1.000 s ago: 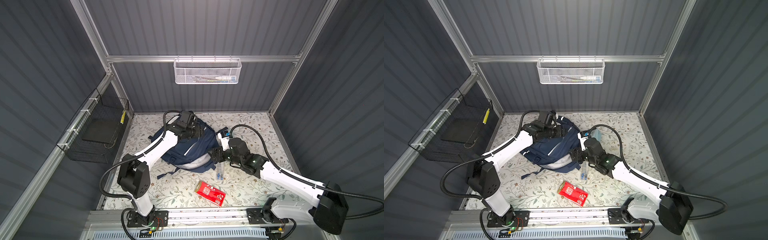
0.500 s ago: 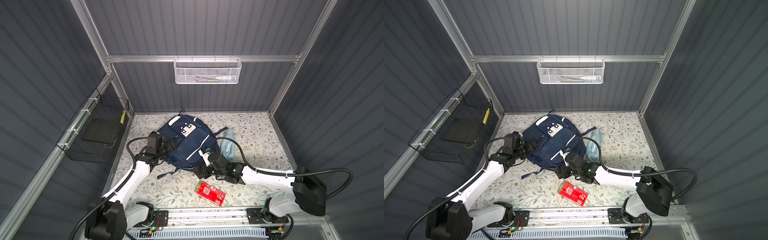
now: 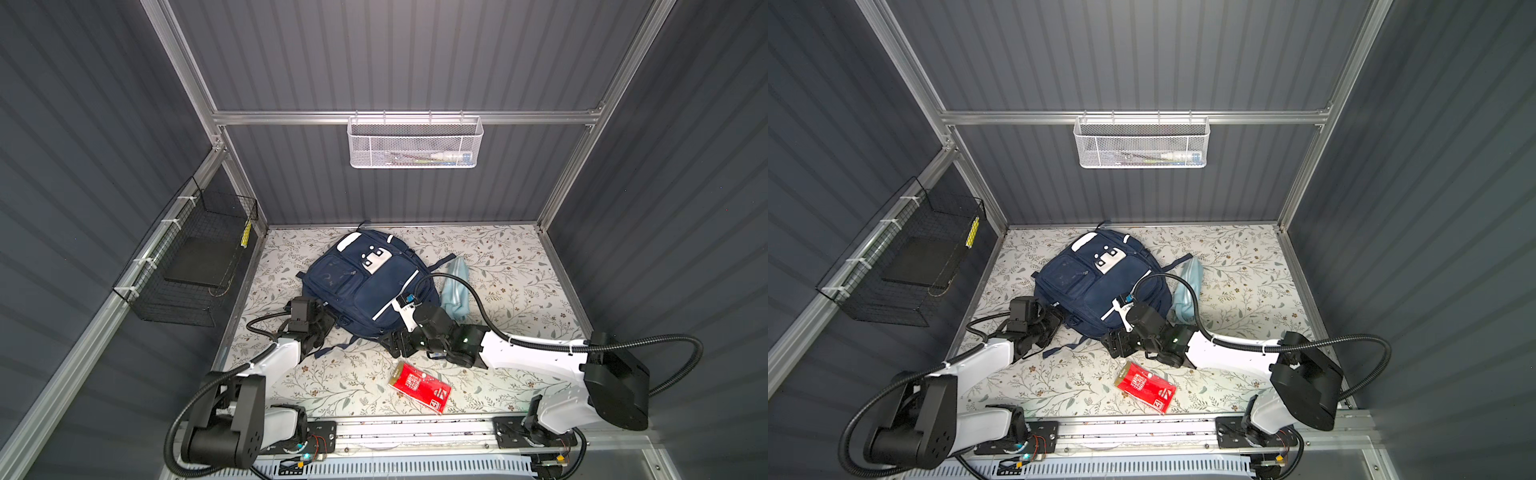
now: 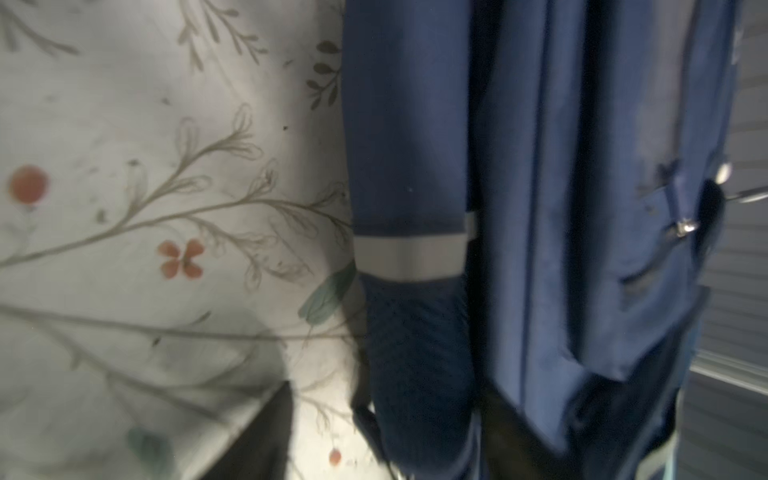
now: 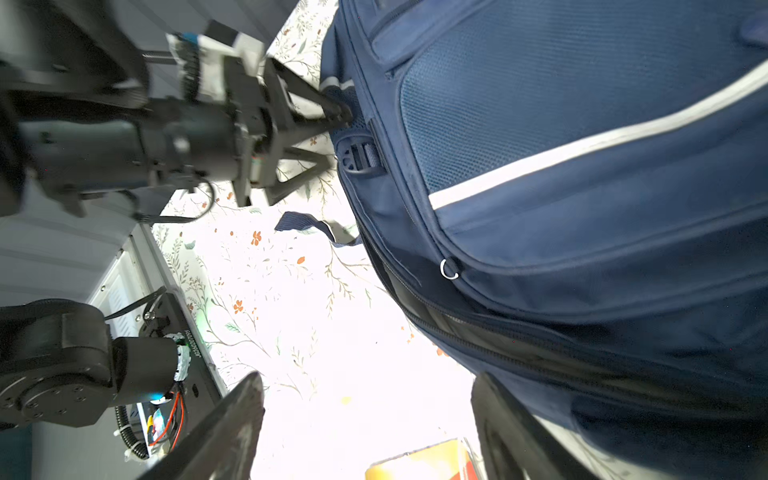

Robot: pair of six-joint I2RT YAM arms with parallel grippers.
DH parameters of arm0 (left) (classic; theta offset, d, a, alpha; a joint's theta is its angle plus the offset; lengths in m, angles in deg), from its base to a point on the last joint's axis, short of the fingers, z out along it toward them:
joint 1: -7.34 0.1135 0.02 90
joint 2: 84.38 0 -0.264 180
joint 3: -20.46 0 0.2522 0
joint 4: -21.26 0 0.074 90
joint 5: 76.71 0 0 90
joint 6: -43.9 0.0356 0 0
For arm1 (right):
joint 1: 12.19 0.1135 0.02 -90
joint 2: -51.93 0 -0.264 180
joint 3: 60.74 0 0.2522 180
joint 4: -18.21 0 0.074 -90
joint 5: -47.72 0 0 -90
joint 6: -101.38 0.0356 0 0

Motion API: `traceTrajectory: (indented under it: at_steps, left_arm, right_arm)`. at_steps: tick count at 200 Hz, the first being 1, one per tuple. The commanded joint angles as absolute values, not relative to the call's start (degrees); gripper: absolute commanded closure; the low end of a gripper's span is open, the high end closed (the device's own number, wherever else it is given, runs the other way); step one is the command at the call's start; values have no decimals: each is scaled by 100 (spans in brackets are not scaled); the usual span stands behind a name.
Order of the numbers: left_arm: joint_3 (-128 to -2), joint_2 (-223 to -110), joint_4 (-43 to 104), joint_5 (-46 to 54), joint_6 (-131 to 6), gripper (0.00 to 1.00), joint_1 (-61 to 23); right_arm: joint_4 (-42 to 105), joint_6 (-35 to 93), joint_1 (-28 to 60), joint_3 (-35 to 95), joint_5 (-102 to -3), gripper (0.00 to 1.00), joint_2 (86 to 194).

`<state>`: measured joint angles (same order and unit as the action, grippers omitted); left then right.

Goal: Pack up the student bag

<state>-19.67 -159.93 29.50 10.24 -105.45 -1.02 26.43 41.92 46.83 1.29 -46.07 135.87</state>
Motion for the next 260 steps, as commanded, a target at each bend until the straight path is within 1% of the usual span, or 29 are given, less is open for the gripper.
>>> traceTrajectory:
  at_steps: [1, 8, 12, 28, 34, 36, 65, 99, 114, 132, 153, 166, 185, 199, 211, 219, 233, 260]
  left_arm:
    - [-2260, -16250, 2652, 1186, -10180, 62, -57]
    - [-2392, -16261, 2836, 1252, -10046, 64, -57]
    - [-2448, -16261, 2954, 1294, -9998, 67, -57]
    - [-2522, -16206, 3131, 1329, -9871, 88, -57]
    - [-2548, -16163, 3243, 1297, -9857, 98, -57]
    - [-2549, -16146, 3268, 1270, -9859, 100, -57]
    - [-2444, -15585, 3338, 680, -10409, 100, -186]
    - [-2516, -14865, 3681, 550, -10932, 100, -303]
    - [-2626, -14619, 3804, 474, -11140, 100, -327]
    - [-2707, -14428, 3877, 375, -11303, 100, -411]
    - [-2608, -14192, 3888, 300, -11484, 100, -488]
    - [-2489, -14049, 3841, 255, -11650, 100, -518]
    - [-2462, -13929, 3870, 200, -11742, 100, -602]
    - [-2494, -13851, 3978, 279, -11756, 100, -763]
    - [-2469, -13786, 4046, 354, -11796, 100, -888]
    - [-2414, -13753, 4027, 355, -11832, 100, -916]
    - [-2274, -13743, 3838, 271, -11981, 100, -963]
    - [-2126, -13724, 3601, 236, -12186, 100, -1124]
  right_arm:
    - [2444, 4064, 4722, 93, -4756, 22, 13549]
    - [2343, 4042, 4738, 71, -4825, 22, 13571]
    - [2266, 4025, 4752, 51, -4865, 22, 13584]
    - [1996, 4003, 4800, 22, -5035, 23, 13692]
    - [1915, 3997, 4818, 47, -5122, 24, 13752]
    - [1890, 3990, 4825, 55, -5153, 24, 13775]
    - [1718, 3807, 4982, 339, -5364, 25, 14216]
    - [1801, 3394, 5244, 1066, -5141, 31, 14863]
    - [1798, 3305, 5391, 1334, -5030, 32, 15108]
    - [1795, 3434, 5439, 1559, -4441, 33, 15408]
    - [2147, 3458, 5443, 2020, -3159, 31, 15761]
    - [2342, 3247, 5434, 2352, -2763, 31, 15998]
    - [2137, 3071, 5430, 2494, -2711, 35, 16233]
    - [2133, 2959, 5378, 2663, -2734, 43, 16420]
    - [2043, 2940, 5295, 2742, -3142, 50, 16511]
    - [1985, 3038, 5277, 2740, -3252, 53, 16522]
    - [2012, 3154, 5265, 2766, -3102, 55, 16558]
    - [2185, 3208, 5217, 3123, -2758, 52, 16778]
